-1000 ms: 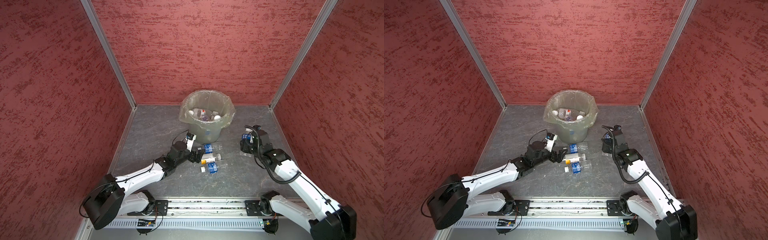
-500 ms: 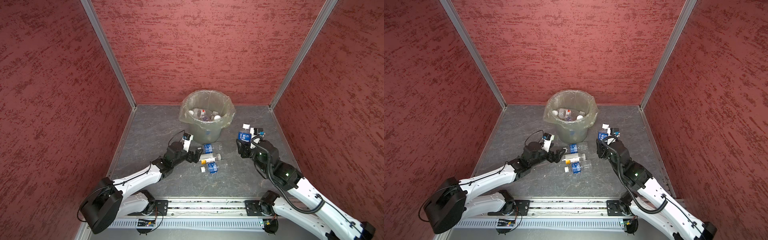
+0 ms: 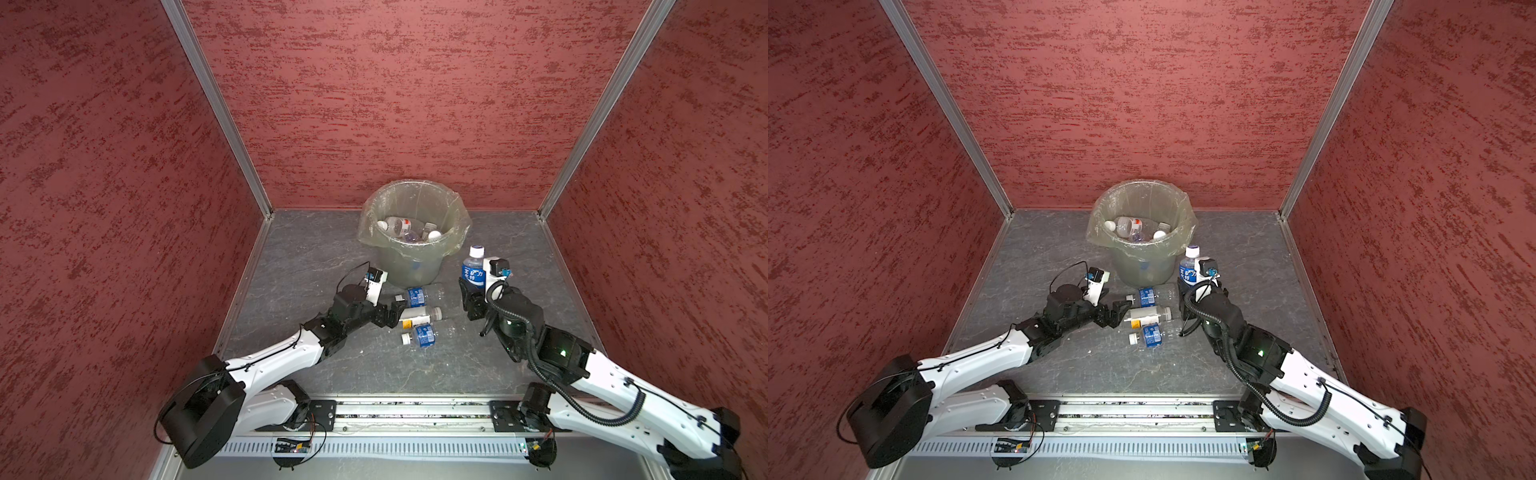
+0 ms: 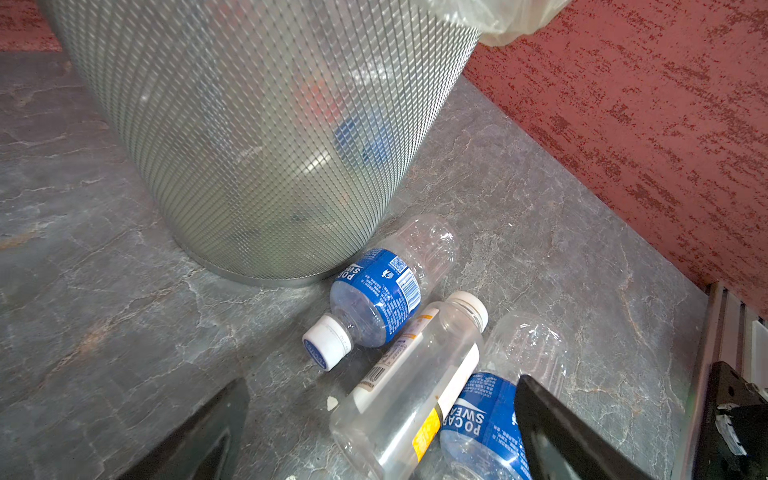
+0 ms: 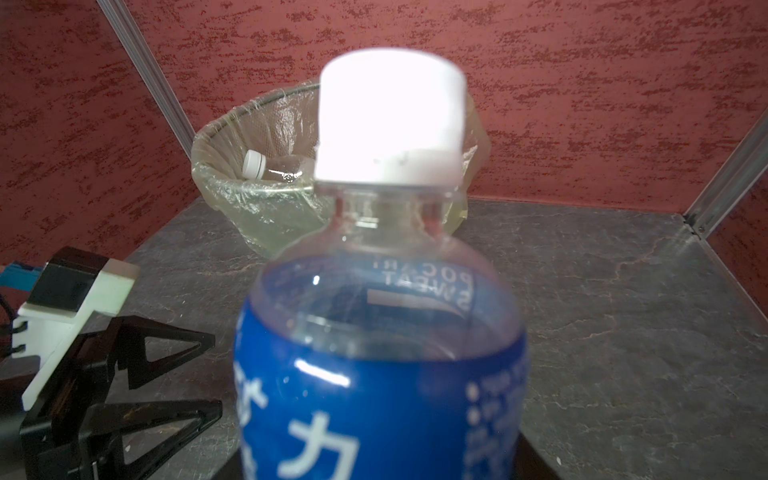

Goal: Throw the plastic bottles in the bin
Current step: 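Lift the pink-cap bottle upright with the right gripper, then carry the pink-cap bottle over the bin with the right gripper, then open the right gripper over the bin to drop the bottle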

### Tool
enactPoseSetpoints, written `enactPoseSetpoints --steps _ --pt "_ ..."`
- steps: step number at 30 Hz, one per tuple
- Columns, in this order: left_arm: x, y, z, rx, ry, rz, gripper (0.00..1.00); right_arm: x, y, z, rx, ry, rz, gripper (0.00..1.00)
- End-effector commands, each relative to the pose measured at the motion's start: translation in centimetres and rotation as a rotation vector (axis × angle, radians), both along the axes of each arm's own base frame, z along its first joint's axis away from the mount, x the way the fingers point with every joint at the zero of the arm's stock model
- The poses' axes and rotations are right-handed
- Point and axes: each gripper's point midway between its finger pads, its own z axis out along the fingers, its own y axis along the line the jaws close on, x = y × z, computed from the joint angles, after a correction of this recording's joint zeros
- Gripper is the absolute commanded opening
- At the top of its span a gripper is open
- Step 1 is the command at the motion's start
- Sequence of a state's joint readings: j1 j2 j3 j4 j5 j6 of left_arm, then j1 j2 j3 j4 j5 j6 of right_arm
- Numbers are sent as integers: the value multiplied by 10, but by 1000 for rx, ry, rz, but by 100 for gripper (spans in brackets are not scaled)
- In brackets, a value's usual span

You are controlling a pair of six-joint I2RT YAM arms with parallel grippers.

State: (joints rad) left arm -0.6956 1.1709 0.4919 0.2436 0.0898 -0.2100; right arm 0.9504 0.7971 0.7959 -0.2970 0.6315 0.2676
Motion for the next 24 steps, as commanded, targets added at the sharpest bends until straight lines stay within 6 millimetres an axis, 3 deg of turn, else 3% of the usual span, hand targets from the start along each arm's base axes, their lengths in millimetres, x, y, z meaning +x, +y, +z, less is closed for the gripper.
enactPoseSetpoints --steps 1,6,10,13,15,17,19,24 --pt "-1 -5 1 -8 -2 -19 100 9 5 53 63 -109 -33 45" --pt "2 -6 6 -5 -15 -23 100 41 34 111 25 -190 -60 43" --pt "3 -7 8 -7 -17 -30 100 107 48 148 59 -193 -97 45" --pt "3 -7 6 -10 -5 -33 100 175 57 153 91 -110 -89 60" --pt "3 -6 6 -12 -2 -33 100 202 69 155 84 -67 -62 86" --pt "2 -5 7 -14 -3 -35 100 211 78 157 92 -52 -40 98" --pt "2 -4 8 -13 -4 -34 100 211 80 160 100 -66 -29 99" --pt "1 -6 10 -17 -3 -40 100 209 57 176 81 -84 -94 99"
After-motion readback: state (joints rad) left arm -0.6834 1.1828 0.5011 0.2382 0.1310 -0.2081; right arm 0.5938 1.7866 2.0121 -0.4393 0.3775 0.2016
